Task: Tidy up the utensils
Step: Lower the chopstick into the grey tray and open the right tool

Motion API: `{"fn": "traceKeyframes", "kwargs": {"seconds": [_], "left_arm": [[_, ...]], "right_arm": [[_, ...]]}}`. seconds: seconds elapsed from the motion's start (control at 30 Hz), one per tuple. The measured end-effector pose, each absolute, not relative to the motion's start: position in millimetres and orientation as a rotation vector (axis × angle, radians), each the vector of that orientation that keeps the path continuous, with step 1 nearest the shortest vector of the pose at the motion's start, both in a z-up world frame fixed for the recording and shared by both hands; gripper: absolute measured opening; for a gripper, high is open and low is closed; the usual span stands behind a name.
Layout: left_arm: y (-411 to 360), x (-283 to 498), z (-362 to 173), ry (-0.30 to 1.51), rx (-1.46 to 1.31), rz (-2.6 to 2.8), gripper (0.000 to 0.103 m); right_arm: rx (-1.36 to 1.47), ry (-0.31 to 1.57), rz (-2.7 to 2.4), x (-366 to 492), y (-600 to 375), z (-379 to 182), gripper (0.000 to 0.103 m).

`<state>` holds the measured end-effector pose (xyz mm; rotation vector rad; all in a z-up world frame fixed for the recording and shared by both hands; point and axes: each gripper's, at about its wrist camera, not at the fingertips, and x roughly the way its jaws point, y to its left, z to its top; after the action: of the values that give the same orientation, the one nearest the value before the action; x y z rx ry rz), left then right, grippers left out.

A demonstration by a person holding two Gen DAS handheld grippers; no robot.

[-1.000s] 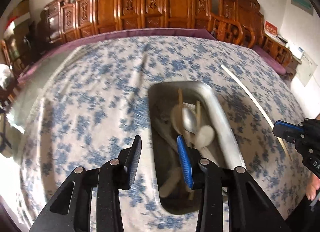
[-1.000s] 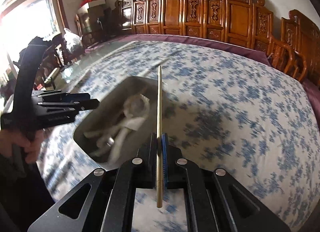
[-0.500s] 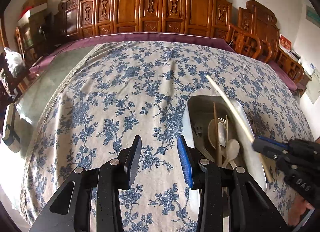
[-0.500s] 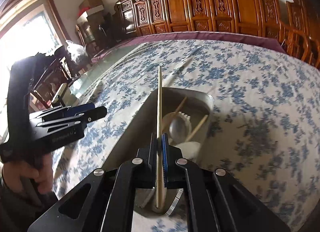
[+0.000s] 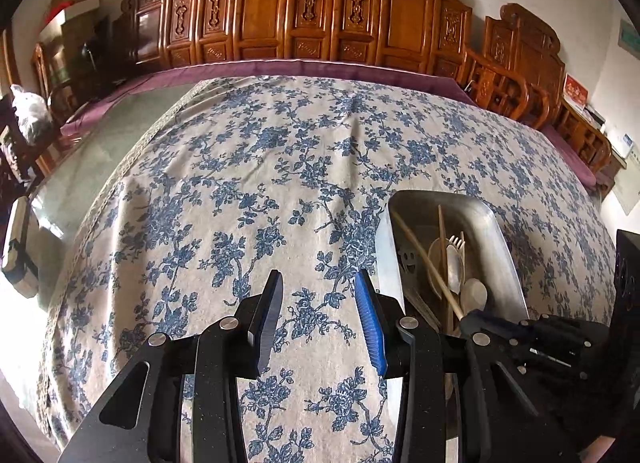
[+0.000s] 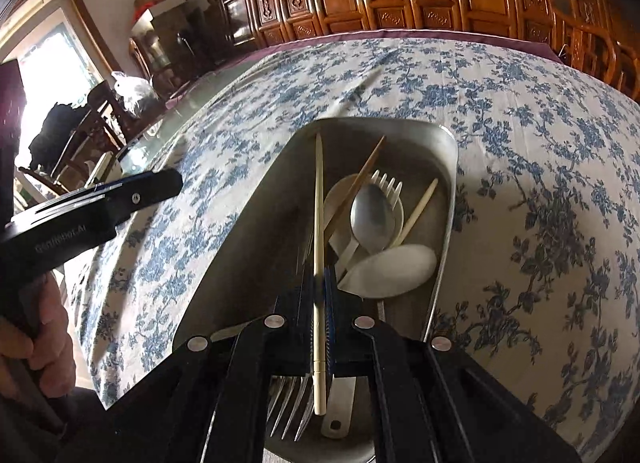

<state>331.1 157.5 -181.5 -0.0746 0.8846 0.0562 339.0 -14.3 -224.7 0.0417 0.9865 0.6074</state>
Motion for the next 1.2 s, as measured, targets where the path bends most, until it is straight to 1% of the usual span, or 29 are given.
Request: {"fn": "traceKeyframes", "kwargs": {"seconds": [0.03,0.07,0.1,0.23,0.43,0.47,0.53,0.93,0.97,1.0,1.03,1.13,1.2], "left_arm": [[157.7,331.0,-181.4,0.884,-0.076,0.056,0.037],[157.6,330.8,-181.2,0.882,-0.077,0.057,0.041],[156.8,331.0,-181.3,0.880,-0.076,0.058,0.042],[154.8,330.8,-181.8,0.883,-0.069,0.056,0.042],[152.7,330.6,-181.7,0.881,-0.062,0.060,0.045],[152.1,330.3,-181.7,0.881,-0.060,0.059,0.047],[150.9,329.6,-181.5,0.880,-0.057,0.056,0.047],[127.8,318.6,-180.7,0.876,-0.036,0.030,0.050],[124.1,317.1,-180.1,0.874,-0.030,0.026,0.054],[119.7,315.3,-179.0,0.869,-0.024,0.022,0.061],[114.8,312.8,-177.4,0.860,-0.017,0.013,0.063],[101.0,305.8,-172.8,0.844,0.009,0.004,0.065],[93.3,300.7,-170.4,0.833,0.019,-0.004,0.076]], "right_arm": [[0.039,0.986,0.607,338.6,-13.9,-225.1,0.006],[0.038,0.988,0.608,337.6,-13.9,-225.3,0.006],[0.039,0.988,0.610,336.9,-14.3,-225.2,0.006],[0.054,0.990,0.630,338.9,-16.4,-225.0,0.007],[0.033,0.938,0.648,335.5,-18.9,-214.3,0.008],[0.033,0.933,0.649,335.1,-20.6,-212.4,0.008],[0.032,0.915,0.647,334.2,-25.8,-207.5,0.020],[-0.016,0.819,0.594,312.8,-72.5,-180.6,0.021],[-0.018,0.814,0.580,309.6,-79.0,-179.9,0.024],[-0.019,0.810,0.567,306.2,-85.5,-179.1,0.028],[-0.019,0.806,0.557,303.5,-89.7,-178.8,0.031],[-0.018,0.797,0.523,293.8,-106.6,-176.8,0.034],[-0.008,0.791,0.501,287.6,-119.7,-174.9,0.037]]}}
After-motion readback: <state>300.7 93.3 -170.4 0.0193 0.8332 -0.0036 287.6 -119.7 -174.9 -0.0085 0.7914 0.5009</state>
